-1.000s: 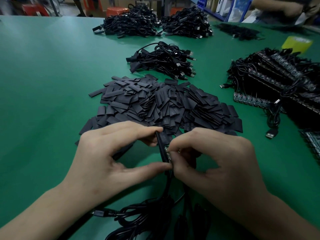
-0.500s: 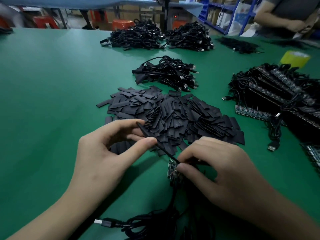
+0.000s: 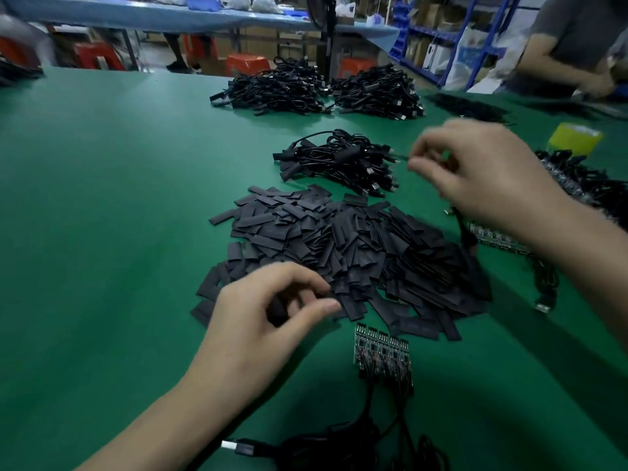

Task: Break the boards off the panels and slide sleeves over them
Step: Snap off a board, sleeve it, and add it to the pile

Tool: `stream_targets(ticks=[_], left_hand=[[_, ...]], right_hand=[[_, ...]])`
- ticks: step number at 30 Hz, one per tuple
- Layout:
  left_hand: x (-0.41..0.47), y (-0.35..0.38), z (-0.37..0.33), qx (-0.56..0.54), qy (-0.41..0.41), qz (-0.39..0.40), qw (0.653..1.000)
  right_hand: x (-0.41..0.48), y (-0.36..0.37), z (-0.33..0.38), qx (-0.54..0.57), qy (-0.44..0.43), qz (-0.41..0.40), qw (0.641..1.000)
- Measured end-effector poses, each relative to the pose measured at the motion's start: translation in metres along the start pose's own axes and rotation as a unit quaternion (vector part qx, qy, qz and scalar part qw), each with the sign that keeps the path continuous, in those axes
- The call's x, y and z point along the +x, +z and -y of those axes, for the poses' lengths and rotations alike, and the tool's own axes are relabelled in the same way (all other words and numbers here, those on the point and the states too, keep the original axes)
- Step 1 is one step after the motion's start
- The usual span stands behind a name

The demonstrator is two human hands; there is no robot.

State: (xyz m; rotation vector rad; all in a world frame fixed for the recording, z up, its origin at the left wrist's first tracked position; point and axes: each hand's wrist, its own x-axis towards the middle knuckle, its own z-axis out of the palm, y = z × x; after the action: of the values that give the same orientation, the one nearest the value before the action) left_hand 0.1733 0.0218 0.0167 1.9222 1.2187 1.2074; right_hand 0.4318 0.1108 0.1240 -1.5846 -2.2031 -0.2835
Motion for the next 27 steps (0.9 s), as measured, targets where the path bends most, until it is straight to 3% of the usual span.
stream_targets(ticks=[3,7,12,16,21,27], left_hand=[[-0.002,0.001,0.001,0.053,0.036,0.072,0.995],[-0.002,0.001,0.001,0.159,0.06,0.145,0.975],[-0.002,0.002,0.0,0.227,0.075,0.194,0.951],[-0.004,0.002,-0.003,0.223,0.101,0.195,0.95],[-0.002,0.004,-0.001,0.17,0.116,0.181,0.962],[-0.003,0.003,-0.006,0.077,0.07,0.174,0.979]], right_hand=[[0.07,0.015,-0.013,-0.087,-0.023,-0.011,0.996],[0.148,0.04,-0.009,-0.123,-0.049,-0.006,0.991],[0.175,0.08,0.015,-0.11,-0.05,0.106,0.987],[0.14,0.085,0.027,-0.033,-0.049,0.092,0.994],[0.033,0.049,0.038,0.112,-0.056,0.06,0.99],[-0.085,0.011,0.036,0.187,-0.055,0.205,0.959]])
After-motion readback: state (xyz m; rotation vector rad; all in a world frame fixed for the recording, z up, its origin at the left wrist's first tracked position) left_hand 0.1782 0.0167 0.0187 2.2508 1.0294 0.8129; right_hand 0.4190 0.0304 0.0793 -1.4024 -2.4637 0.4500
